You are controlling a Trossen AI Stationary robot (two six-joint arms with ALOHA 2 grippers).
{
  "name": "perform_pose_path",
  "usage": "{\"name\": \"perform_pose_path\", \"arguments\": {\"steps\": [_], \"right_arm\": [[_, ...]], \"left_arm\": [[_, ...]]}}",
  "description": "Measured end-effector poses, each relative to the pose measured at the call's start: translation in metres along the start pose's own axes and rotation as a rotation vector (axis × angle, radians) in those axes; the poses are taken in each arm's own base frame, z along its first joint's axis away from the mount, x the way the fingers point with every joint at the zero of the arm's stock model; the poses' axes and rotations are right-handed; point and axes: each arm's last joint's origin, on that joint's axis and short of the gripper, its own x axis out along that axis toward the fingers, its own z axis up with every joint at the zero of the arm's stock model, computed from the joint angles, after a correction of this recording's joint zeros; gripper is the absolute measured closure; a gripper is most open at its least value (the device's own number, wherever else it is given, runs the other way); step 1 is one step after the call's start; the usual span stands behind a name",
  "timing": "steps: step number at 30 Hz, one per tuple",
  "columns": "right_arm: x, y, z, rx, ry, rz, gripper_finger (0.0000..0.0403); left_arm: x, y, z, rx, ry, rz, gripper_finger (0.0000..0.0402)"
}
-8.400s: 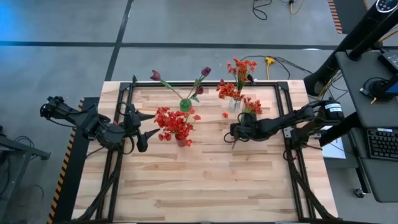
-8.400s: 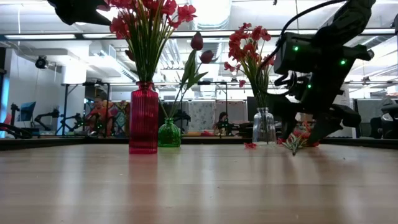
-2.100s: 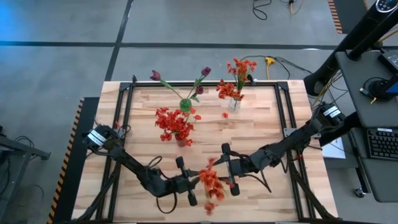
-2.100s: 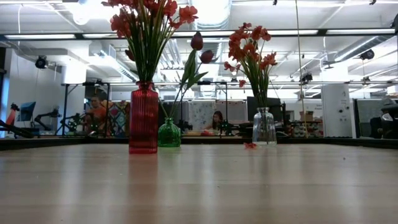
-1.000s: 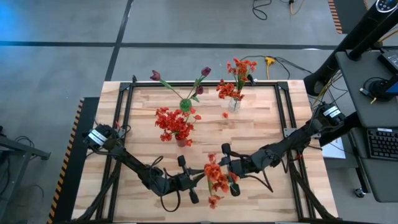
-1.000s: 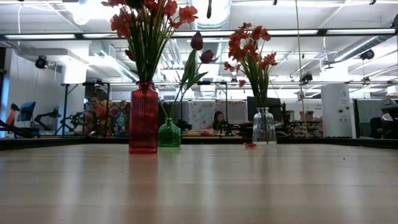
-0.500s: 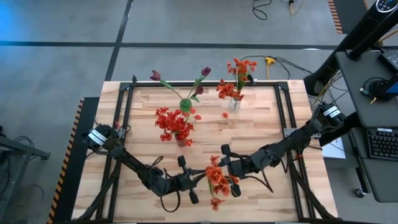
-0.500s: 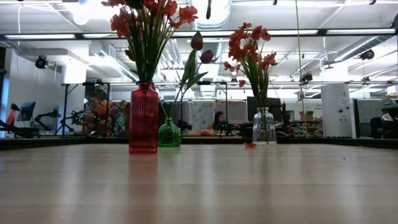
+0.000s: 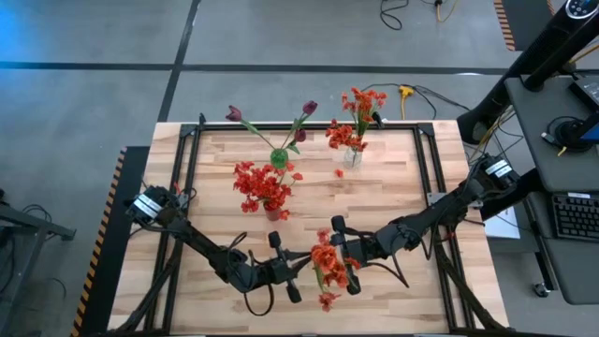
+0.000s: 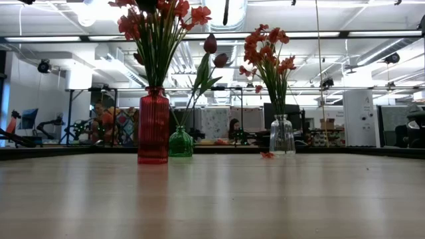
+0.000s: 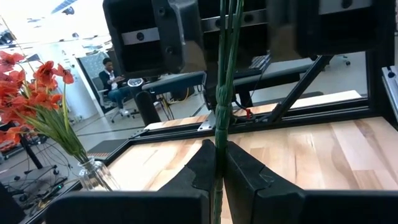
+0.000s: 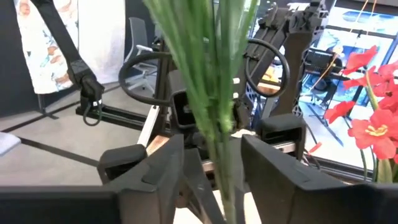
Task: Sort flowers into vase by color
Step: Put the orange flowers into the clear vase
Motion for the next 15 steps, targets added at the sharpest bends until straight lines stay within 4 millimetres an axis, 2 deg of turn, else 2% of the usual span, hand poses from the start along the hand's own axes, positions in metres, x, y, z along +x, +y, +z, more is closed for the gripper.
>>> {"name": "perform_pose_path", "arguments": {"steps": [7,10,15], "right_arm": [[0.0004,-0.002,-0.0001,0.0,0.0,-0.006,0.0348],[0.0003,-0.0022,0.0002,-0.002,0.0,-0.01,0.0384],[-0.003,-0.0044,0.0041,0.021,0.011,-0.009,0.0389]], "left_arm": [[-0.0001,-0.0001,0.0,0.0,0.0,0.0,0.0395],[-0.0002,-0.0003,0.0,0.001,-0.001,-0.005,0.0382],[-0.0016,-0.001,0.0009,-0.013,-0.005,-0.007,0.0329]]}}
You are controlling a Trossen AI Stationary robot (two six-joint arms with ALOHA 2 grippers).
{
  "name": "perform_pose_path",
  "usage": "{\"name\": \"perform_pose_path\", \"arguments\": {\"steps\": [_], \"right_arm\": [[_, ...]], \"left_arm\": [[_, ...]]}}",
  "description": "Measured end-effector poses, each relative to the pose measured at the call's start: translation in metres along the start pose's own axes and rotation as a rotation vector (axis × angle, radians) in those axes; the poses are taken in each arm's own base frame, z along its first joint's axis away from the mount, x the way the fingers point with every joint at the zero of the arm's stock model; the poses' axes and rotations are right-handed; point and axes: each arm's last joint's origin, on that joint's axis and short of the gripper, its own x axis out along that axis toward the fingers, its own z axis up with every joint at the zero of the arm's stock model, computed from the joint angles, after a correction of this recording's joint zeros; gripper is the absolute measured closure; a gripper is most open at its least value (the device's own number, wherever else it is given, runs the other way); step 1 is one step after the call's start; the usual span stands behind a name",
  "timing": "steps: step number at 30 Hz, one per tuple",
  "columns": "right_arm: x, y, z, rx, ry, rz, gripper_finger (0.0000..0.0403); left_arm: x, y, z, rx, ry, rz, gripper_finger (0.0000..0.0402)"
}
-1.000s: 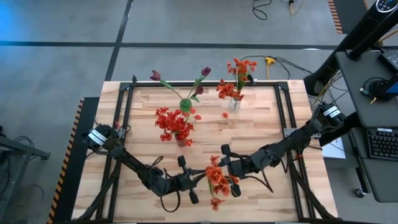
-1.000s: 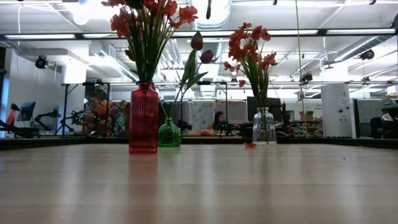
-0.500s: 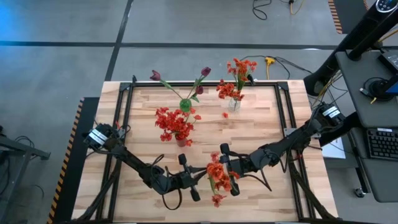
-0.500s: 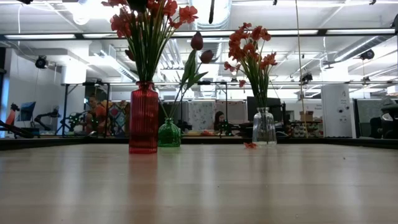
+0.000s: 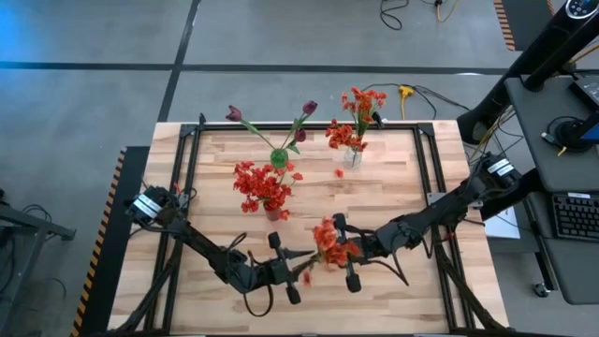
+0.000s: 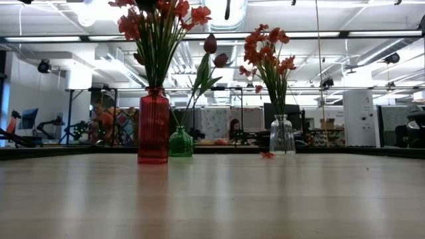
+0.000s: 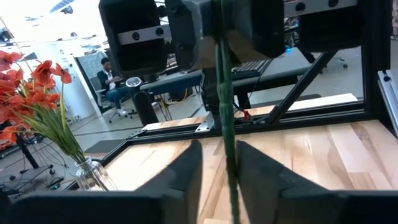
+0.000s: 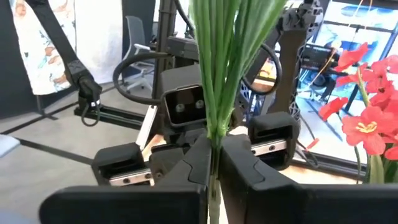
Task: Sort flowers into vase by color
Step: Put the orange flowers into the clear vase
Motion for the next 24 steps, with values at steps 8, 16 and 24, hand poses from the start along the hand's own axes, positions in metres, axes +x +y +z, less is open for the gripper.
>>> {"name": "perform_pose_path", "arguments": {"steps": [8,16,24], "right_arm": [[-0.029,-0.027,0.026,0.046,0.094,-0.132,0.039],[-0.058,-0.066,0.036,0.043,0.129,-0.287,0.039],[-0.08,-0.092,0.0,0.079,0.098,-0.408,0.039]], "left_arm": [[-0.018,0.003,0.029,-0.006,-0.046,-0.03,0.0236],[-0.039,0.021,0.064,0.07,-0.034,-0.28,0.024],[-0.056,0.054,0.092,0.172,-0.033,-0.468,0.0262]]}}
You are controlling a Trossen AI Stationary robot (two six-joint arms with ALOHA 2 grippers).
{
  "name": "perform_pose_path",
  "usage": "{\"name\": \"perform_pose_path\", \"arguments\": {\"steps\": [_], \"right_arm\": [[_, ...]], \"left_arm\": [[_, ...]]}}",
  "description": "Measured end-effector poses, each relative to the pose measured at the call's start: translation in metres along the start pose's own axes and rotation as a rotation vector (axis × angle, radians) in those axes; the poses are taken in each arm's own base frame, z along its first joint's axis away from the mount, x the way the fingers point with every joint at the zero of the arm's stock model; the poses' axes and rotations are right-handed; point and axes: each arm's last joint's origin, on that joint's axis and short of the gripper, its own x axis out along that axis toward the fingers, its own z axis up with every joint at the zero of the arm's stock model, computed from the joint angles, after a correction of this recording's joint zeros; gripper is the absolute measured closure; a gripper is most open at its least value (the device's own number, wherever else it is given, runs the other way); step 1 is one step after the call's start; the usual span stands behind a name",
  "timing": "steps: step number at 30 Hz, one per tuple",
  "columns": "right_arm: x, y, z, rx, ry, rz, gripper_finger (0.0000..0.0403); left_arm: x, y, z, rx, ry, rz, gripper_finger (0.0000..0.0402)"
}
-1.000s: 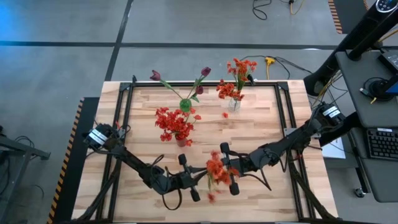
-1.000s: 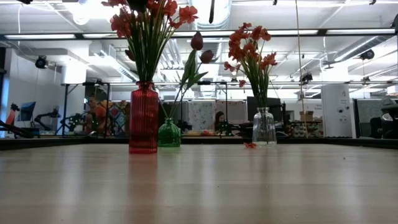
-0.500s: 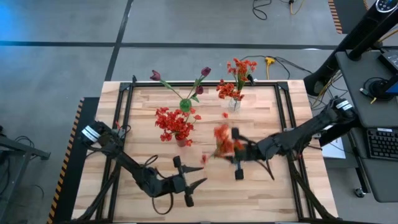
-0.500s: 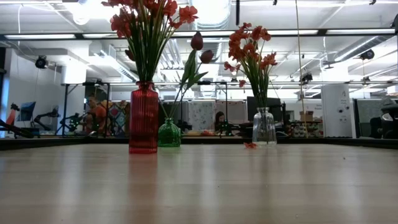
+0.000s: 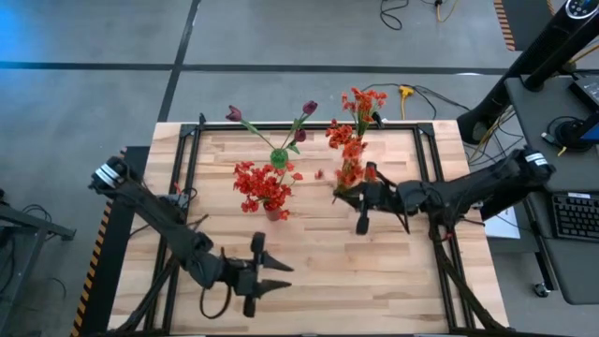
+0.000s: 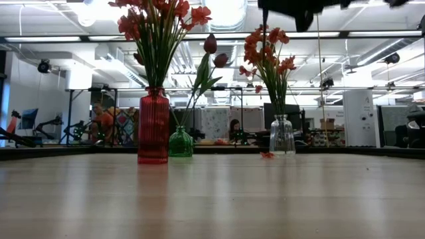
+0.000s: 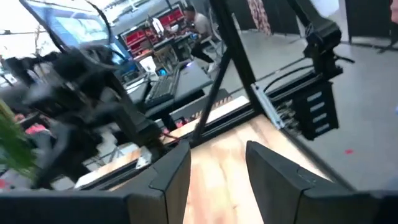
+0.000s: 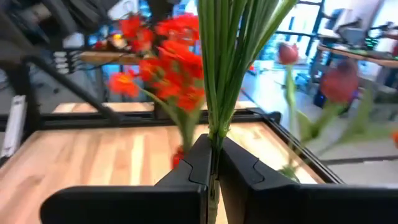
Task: Sort flowers into vase by color
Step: Put the orange flowers into the clear vase
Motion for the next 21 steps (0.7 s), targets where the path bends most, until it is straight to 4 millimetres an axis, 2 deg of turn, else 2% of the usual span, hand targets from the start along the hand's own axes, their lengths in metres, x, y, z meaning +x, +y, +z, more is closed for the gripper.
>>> {"name": "perform_pose_path", "arguments": {"steps": [5,9,12,15,18,21], "right_arm": [[-0.006,-0.021,-0.026,0.074,-0.022,-0.087,0.039],[-0.014,-0.034,-0.037,0.115,-0.017,-0.25,0.039],[-0.021,-0.038,-0.037,0.114,-0.027,-0.328,0.039],[-0.028,-0.041,-0.033,0.11,-0.056,-0.343,0.039],[-0.037,-0.046,-0.03,0.097,-0.079,-0.4,0.039],[-0.046,-0.051,-0.031,0.085,-0.088,-0.483,0.039]], "left_arm": [[-0.022,0.023,0.018,0.055,-0.024,0.02,0.0267],[-0.042,0.039,0.024,0.043,0.005,0.015,0.0267],[-0.054,0.046,0.015,0.021,0.049,0.012,0.0267],[-0.069,0.053,0.005,-0.014,0.071,0.101,0.0267],[-0.086,0.06,-0.002,-0.061,0.031,0.193,0.0267],[-0.1,0.065,-0.008,-0.072,-0.035,0.208,0.0267]]}}
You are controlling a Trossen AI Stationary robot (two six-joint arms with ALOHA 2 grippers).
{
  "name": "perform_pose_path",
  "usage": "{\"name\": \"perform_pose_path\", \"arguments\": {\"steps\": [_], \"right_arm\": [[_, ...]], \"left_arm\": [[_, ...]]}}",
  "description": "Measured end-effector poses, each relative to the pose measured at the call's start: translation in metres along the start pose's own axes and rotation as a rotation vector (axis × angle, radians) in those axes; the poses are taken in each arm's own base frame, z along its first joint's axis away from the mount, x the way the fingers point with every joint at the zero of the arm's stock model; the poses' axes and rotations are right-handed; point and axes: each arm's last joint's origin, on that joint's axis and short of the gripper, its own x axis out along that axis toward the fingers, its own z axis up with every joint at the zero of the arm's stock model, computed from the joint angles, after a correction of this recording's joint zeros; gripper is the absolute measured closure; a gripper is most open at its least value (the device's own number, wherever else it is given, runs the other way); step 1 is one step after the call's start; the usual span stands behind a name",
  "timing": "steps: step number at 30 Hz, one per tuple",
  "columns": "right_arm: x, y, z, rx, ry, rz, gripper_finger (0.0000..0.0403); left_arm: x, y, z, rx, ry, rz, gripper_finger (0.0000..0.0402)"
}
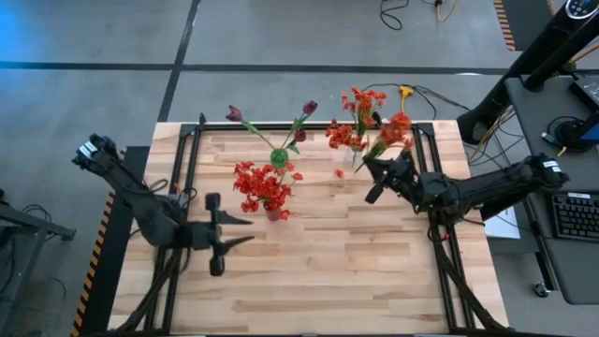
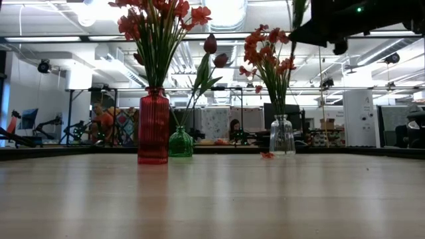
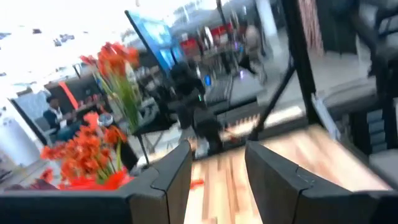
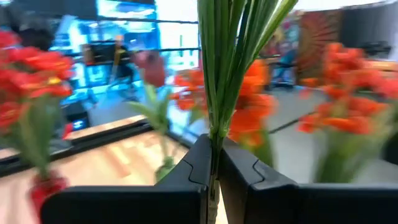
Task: Sort flowers into vase by color
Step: Put the orange flowers into the clear vase
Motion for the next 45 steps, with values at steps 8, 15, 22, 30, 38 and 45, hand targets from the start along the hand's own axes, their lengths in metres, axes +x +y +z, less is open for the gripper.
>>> {"name": "perform_pose_path", "arguments": {"steps": [8,15,22,30,38,45], "right_arm": [[-0.006,-0.026,-0.012,0.041,-0.038,-0.179,0.039],[0.0,-0.043,-0.014,0.09,-0.105,-0.239,0.039],[0.011,-0.052,-0.021,0.122,-0.093,-0.259,0.039],[0.021,-0.053,-0.028,0.117,-0.074,-0.259,0.039],[0.023,-0.052,-0.031,0.112,-0.069,-0.246,0.039],[0.024,-0.054,-0.027,0.118,-0.103,-0.255,0.039]], "left_arm": [[-0.023,0.024,-0.003,-0.083,-0.131,0.054,0.0267],[-0.029,0.032,-0.001,-0.108,-0.153,0.064,0.0267],[-0.027,0.031,-0.001,-0.078,-0.147,0.067,0.0267],[-0.027,0.031,0.0,-0.073,-0.145,0.068,0.0267],[-0.027,0.03,0.0,-0.069,-0.142,0.067,0.0267],[-0.026,0.03,0.0,-0.058,-0.141,0.067,0.0267]]}}
